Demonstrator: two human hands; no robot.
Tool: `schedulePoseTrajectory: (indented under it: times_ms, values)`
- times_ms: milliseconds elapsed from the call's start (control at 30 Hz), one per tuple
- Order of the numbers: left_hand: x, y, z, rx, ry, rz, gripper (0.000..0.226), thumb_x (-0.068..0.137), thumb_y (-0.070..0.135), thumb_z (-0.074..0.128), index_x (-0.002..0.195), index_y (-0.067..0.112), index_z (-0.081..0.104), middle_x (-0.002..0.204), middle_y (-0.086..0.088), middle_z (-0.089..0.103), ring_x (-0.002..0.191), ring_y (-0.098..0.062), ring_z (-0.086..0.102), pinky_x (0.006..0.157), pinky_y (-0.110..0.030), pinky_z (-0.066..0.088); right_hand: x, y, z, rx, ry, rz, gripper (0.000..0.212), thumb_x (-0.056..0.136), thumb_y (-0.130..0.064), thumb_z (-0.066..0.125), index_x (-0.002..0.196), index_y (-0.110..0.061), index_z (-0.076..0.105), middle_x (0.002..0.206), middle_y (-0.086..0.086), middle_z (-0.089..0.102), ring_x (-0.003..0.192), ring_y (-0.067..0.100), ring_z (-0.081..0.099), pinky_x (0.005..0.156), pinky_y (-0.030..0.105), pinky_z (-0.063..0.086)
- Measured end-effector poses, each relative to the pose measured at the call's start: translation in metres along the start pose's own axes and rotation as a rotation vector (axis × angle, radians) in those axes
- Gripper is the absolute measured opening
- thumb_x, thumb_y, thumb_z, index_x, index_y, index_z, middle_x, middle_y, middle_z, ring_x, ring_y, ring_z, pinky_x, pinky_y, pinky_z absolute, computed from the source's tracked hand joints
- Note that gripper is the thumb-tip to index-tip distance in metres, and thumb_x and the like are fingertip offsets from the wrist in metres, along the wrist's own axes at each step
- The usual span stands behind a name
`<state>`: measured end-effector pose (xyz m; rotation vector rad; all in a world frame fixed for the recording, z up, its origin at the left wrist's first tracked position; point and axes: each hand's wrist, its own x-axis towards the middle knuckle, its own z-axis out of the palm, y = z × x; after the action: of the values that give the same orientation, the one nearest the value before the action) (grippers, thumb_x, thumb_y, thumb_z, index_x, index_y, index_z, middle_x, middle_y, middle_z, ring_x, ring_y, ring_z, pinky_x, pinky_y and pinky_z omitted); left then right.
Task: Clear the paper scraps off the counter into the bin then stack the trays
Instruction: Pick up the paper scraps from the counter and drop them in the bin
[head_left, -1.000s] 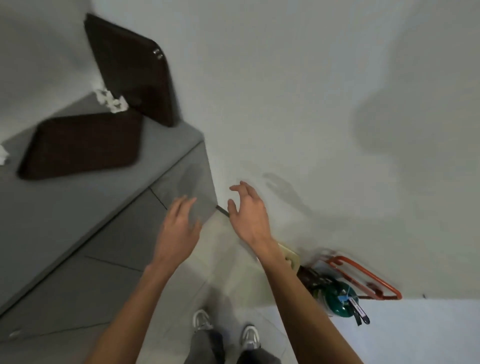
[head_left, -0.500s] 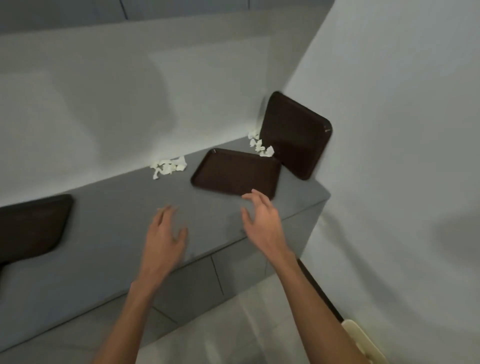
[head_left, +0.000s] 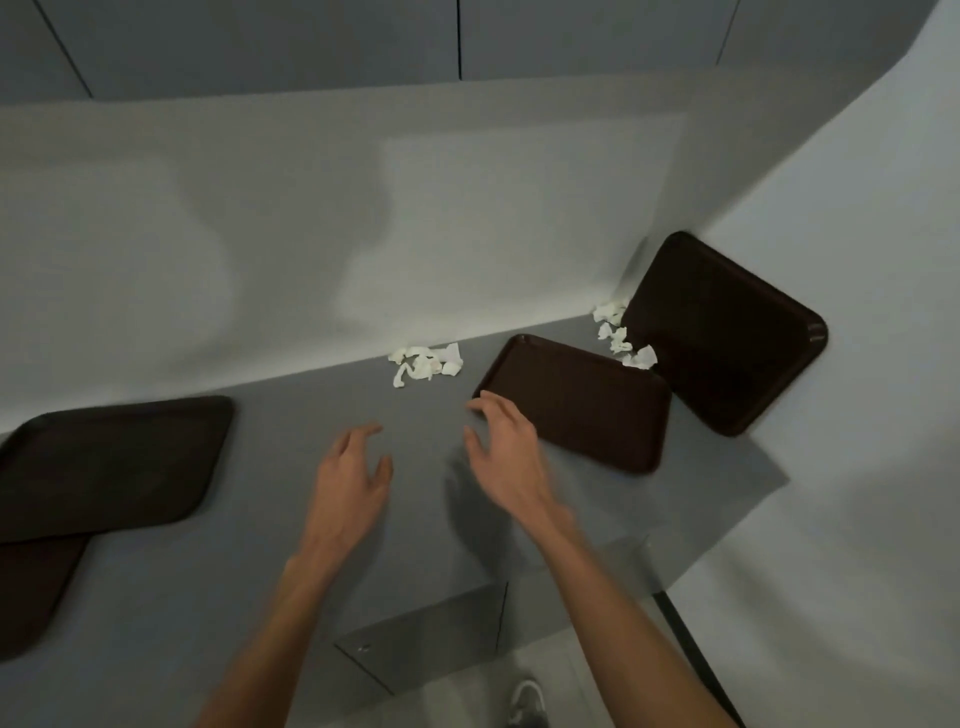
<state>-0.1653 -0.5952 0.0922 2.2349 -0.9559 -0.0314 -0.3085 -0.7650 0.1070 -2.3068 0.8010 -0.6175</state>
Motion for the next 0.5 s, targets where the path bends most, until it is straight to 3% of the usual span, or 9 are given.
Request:
schedulePoseTrajectory:
  times_ms: [200, 500]
  values:
    - [0.078, -0.017, 0.047, -0.009, -0.030, -0.064, 0.038, 0.093, 0.013, 0.068, 0.130, 0.015, 0.062, 0.132, -0.008, 0.063, 0.119, -0.032, 0.061, 0.105, -0.038, 0.044, 0.080, 0.032, 0.015, -0.040, -0.062, -0.035, 0.033, 0.101, -0.024, 0.061, 0.133, -0.023, 0.061, 0.143, -0.002, 0.058, 0.129, 0.022, 0.057, 0.106, 0.035, 0.048]
    - [0.190, -0.045, 0.125, 0.049, -0.130, -0.207, 0.035, 0.094, 0.021, 0.066, 0.129, 0.020, 0.063, 0.131, -0.008, 0.061, 0.119, -0.033, 0.060, 0.099, -0.044, 0.052, 0.199, 0.090, 0.043, -0.070, -0.197, -0.034, 0.028, 0.104, -0.027, 0.058, 0.131, -0.026, 0.060, 0.137, -0.005, 0.058, 0.123, 0.019, 0.059, 0.100, 0.035, 0.052]
